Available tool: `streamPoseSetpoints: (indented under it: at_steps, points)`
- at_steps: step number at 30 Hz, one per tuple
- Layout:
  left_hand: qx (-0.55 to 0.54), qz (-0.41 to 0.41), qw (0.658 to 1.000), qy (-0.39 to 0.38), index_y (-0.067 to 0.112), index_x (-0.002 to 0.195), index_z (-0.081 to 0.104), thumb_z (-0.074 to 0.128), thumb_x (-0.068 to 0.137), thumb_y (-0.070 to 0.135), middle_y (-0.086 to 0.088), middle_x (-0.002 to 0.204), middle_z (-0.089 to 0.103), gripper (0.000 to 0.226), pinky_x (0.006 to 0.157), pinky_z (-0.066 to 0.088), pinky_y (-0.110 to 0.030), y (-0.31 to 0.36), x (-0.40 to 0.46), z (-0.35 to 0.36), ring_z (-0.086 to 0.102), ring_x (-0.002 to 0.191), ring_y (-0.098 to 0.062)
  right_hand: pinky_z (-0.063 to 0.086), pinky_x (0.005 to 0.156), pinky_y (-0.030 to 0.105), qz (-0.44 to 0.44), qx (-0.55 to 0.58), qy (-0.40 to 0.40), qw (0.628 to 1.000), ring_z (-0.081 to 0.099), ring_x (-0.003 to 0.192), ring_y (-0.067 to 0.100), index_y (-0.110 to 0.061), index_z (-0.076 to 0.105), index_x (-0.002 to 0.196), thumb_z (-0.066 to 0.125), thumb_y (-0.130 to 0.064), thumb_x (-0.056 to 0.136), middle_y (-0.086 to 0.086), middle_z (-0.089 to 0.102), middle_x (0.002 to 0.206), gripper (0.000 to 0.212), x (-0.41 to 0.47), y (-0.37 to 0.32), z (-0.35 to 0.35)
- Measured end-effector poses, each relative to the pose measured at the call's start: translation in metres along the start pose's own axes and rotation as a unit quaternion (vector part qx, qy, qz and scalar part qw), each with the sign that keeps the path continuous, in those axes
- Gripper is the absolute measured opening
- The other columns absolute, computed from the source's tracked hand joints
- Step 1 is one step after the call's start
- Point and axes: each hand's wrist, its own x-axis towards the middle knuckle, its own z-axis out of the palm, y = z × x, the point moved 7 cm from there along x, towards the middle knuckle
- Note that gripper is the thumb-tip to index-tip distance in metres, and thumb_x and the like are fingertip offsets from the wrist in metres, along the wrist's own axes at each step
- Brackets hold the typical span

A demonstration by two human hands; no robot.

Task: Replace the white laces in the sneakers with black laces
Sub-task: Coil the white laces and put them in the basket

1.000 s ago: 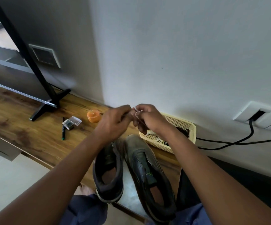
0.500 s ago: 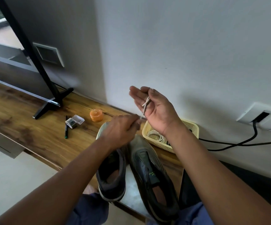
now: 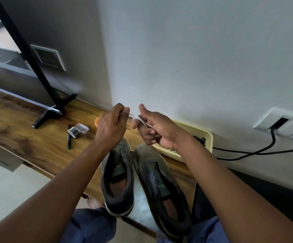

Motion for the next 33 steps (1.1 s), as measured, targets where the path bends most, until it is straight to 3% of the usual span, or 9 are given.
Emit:
streamPoseSetpoints:
  at_steps: [3, 5, 9, 13, 16, 19, 25, 29, 33]
  points:
    - [0.033, -0.004, 0.999, -0.021, 0.013, 0.089, 0.056, 0.045, 0.110, 0.025, 0.003, 0.074, 0.057, 0.026, 0.064, 0.039, -0.041, -0.003, -0.005, 0.010, 0.057, 0.073, -0.032, 0.048, 0.053, 0.029, -0.070, 0.151, -0.034, 0.986, 0.053, 0.046, 0.015, -0.003, 0.063, 0.106, 0.042, -0.022, 0.111, 0.001, 0.055, 0.055, 0.029, -0.001, -0.018, 0.004]
    - [0.042, 0.027, 0.997, -0.065, 0.012, 0.093, 0.063, 0.049, 0.104, 0.015, 0.004, 0.081, 0.061, 0.018, 0.068, 0.044, -0.039, 0.006, -0.012, 0.022, 0.065, 0.079, -0.032, 0.063, 0.079, 0.040, -0.126, 0.232, -0.011, 0.965, 0.075, 0.081, 0.027, 0.000, 0.062, 0.117, 0.043, -0.011, 0.109, 0.013, 0.076, 0.086, 0.023, 0.001, -0.027, -0.004]
    - [0.046, 0.126, 0.973, -0.186, 0.021, 0.088, 0.061, 0.050, 0.107, 0.025, 0.017, 0.069, 0.055, 0.022, 0.068, 0.045, -0.035, 0.037, -0.029, 0.047, 0.060, 0.072, -0.015, 0.049, 0.112, 0.046, -0.173, 0.230, 0.078, 0.954, 0.064, 0.126, 0.039, 0.007, 0.048, 0.139, 0.035, 0.004, 0.108, 0.029, 0.065, 0.133, 0.034, 0.004, -0.023, -0.029]
    - [0.016, 0.192, 0.962, -0.191, 0.019, 0.089, 0.062, 0.052, 0.103, 0.030, 0.011, 0.071, 0.060, 0.021, 0.062, 0.047, -0.037, 0.058, -0.029, 0.042, 0.059, 0.065, -0.016, 0.059, 0.076, 0.030, -0.129, -0.103, 0.231, 0.959, 0.075, 0.087, 0.021, -0.001, 0.059, 0.130, 0.037, 0.000, 0.108, 0.012, 0.077, 0.095, 0.032, 0.000, -0.013, -0.042]
    - [-0.016, 0.184, 0.970, -0.157, 0.019, 0.086, 0.062, 0.054, 0.105, 0.023, 0.012, 0.071, 0.066, 0.020, 0.063, 0.047, -0.035, 0.059, -0.020, 0.025, 0.062, 0.064, -0.007, 0.039, 0.047, 0.026, -0.100, -0.165, 0.220, 0.956, 0.050, 0.044, 0.016, -0.001, 0.064, 0.096, 0.042, -0.003, 0.106, 0.004, 0.056, 0.055, 0.025, 0.003, -0.008, -0.034]
    - [-0.023, 0.111, 0.989, -0.094, 0.018, 0.083, 0.058, 0.056, 0.108, 0.024, 0.013, 0.062, 0.058, 0.026, 0.056, 0.034, -0.022, 0.043, -0.010, 0.008, 0.053, 0.058, -0.001, 0.027, 0.046, 0.028, -0.071, -0.183, 0.161, 0.967, 0.033, 0.040, 0.018, -0.006, 0.057, 0.074, 0.040, -0.016, 0.110, 0.007, 0.044, 0.049, 0.041, 0.003, -0.002, -0.023]
    - [-0.041, -0.040, 0.998, -0.033, 0.018, 0.078, 0.051, 0.049, 0.110, 0.034, 0.005, 0.064, 0.057, 0.037, 0.057, 0.035, -0.037, -0.003, 0.003, 0.003, 0.050, 0.060, -0.009, 0.025, 0.046, 0.024, 0.004, -0.030, 0.012, 0.999, 0.017, 0.041, 0.012, -0.006, 0.064, 0.084, 0.032, -0.047, 0.111, -0.005, 0.022, 0.050, 0.058, -0.001, 0.001, -0.001]
    - [-0.086, -0.087, 0.991, -0.054, 0.026, 0.080, 0.055, 0.045, 0.111, 0.033, 0.023, 0.063, 0.060, 0.033, 0.060, 0.037, -0.032, -0.001, -0.010, 0.022, 0.052, 0.061, 0.001, 0.038, 0.055, 0.031, -0.092, 0.180, 0.004, 0.979, 0.038, 0.046, 0.014, -0.009, 0.060, 0.090, 0.042, -0.031, 0.110, -0.001, 0.037, 0.055, 0.035, 0.002, -0.021, -0.003]
    - [-0.077, -0.071, 0.989, -0.106, 0.025, 0.082, 0.057, 0.048, 0.107, 0.030, 0.008, 0.073, 0.062, 0.026, 0.066, 0.052, -0.042, 0.017, -0.021, 0.044, 0.063, 0.070, -0.024, 0.053, 0.072, 0.036, -0.132, 0.311, 0.068, 0.939, 0.063, 0.062, 0.022, -0.007, 0.063, 0.091, 0.043, -0.030, 0.109, 0.006, 0.059, 0.067, 0.036, 0.007, -0.022, -0.020]
